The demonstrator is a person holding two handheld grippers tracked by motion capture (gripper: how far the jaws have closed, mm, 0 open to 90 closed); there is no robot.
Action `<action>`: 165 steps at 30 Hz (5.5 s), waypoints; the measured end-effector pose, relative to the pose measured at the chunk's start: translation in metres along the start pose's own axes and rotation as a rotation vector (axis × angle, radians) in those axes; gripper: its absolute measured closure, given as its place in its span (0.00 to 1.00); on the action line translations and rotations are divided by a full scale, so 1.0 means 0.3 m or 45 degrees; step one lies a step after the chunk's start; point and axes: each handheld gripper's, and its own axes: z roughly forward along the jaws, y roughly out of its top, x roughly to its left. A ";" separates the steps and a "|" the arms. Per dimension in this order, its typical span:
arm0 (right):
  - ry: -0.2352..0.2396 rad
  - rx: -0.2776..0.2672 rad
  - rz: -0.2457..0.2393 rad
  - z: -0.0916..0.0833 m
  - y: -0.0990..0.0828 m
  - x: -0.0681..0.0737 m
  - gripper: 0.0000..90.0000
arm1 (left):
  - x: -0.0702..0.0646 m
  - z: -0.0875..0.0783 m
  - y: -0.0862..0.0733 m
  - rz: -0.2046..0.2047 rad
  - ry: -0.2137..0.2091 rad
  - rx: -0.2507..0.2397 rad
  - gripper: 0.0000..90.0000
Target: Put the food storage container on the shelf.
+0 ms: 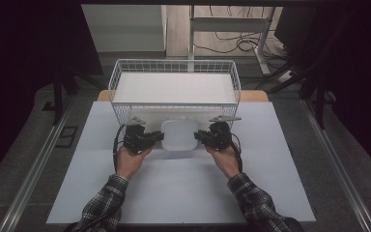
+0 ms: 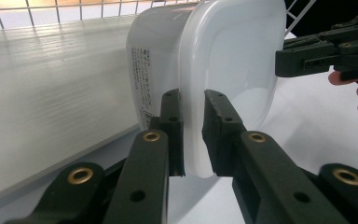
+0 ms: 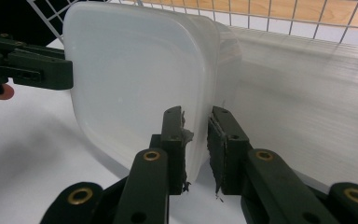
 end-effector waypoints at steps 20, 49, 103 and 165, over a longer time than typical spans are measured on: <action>-0.047 0.035 -0.049 0.048 0.038 -0.009 0.77 | 0.048 0.061 0.007 0.009 0.015 -0.019 0.78; -0.098 -0.092 -0.052 0.046 0.075 -0.027 0.86 | -0.018 0.065 0.042 0.160 0.186 -0.109 0.56; 0.132 -0.003 -0.268 0.006 -0.087 0.128 0.98 | -0.170 -0.231 -0.347 0.308 0.145 -0.088 0.04; 0.002 0.045 -0.254 0.245 0.043 0.064 0.99 | -0.153 -0.246 -0.368 0.270 0.123 -0.085 0.04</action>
